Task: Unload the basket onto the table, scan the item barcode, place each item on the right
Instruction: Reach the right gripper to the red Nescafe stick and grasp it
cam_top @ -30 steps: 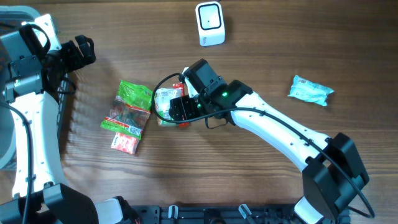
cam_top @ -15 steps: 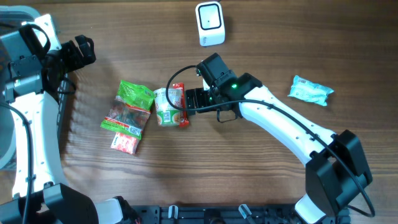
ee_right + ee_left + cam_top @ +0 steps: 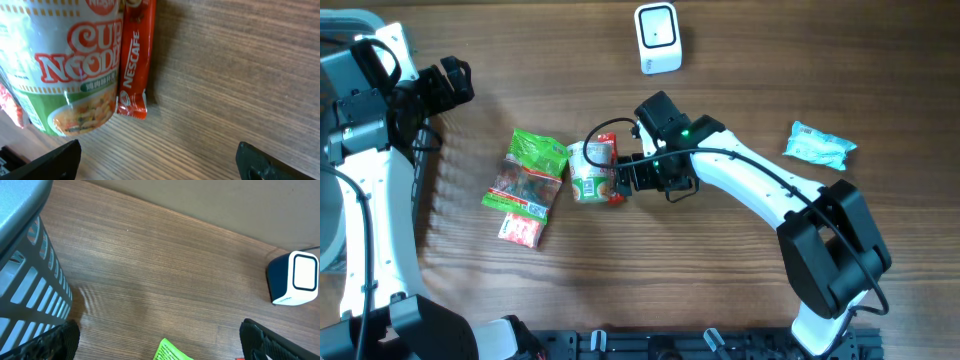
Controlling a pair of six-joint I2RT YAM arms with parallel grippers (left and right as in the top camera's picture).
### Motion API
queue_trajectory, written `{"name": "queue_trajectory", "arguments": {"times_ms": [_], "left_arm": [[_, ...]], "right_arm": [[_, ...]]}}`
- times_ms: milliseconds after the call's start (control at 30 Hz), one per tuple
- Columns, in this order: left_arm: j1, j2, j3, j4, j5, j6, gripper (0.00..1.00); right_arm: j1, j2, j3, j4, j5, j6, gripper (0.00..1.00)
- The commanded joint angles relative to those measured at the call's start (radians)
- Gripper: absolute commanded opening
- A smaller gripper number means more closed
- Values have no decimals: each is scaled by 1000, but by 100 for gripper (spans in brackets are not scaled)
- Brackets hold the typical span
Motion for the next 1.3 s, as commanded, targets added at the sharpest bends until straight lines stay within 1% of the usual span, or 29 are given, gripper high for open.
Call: {"name": "queue_trajectory", "arguments": {"times_ms": [0,100,233,333,400,433,500,567,600,633,667,700,767,800,867,900,933,967,1000,1033,1100,1133,1267], "left_arm": [[5,0,12,3,11,5,100],[5,0,12,3,11,5,100],[5,0,12,3,11,5,100],[5,0,12,3,11,5,100],[5,0,12,3,11,5,100],[5,0,12,3,11,5,100],[5,0,12,3,11,5,100],[5,0,12,3,11,5,100],[5,0,12,3,11,5,100],[5,0,12,3,11,5,100],[5,0,12,3,11,5,100],[5,0,12,3,12,5,100],[5,0,12,3,11,5,100],[5,0,12,3,11,5,100],[5,0,12,3,12,5,100],[5,0,12,3,11,5,100],[5,0,12,3,11,5,100],[5,0,12,3,12,5,100],[5,0,12,3,11,5,100],[5,0,12,3,11,5,100],[5,0,12,3,11,5,100],[5,0,12,3,12,5,100],[5,0,12,3,11,5,100]], "right_arm": [[-1,15,-10,-8,-33,-1,96],[-1,15,-10,-5,-33,0,96],[28,15,-10,16,-36,0,91],[64,15,-10,88,-36,0,89],[105,15,-10,151,-37,-1,86],[136,15,-10,193,-37,-1,85],[154,15,-10,218,-44,-1,86],[156,15,-10,275,-139,-14,87],[156,15,-10,316,-215,-44,87],[156,15,-10,354,-286,-72,90],[156,15,-10,360,-299,-97,91],[149,13,-10,333,-299,-157,91],[96,-41,-8,261,-294,-204,80],[68,-79,-8,240,-287,-209,78],[22,-132,-8,212,-209,-172,76],[5,-137,-8,186,-109,-115,70],[4,-132,-11,158,-11,-76,65],[15,-119,-15,139,66,-45,62],[30,-100,-16,141,103,-35,60],[53,-64,-16,146,154,14,59],[85,1,-16,172,170,28,57],[116,48,-16,186,171,28,52],[124,86,-16,188,197,30,32]]}}
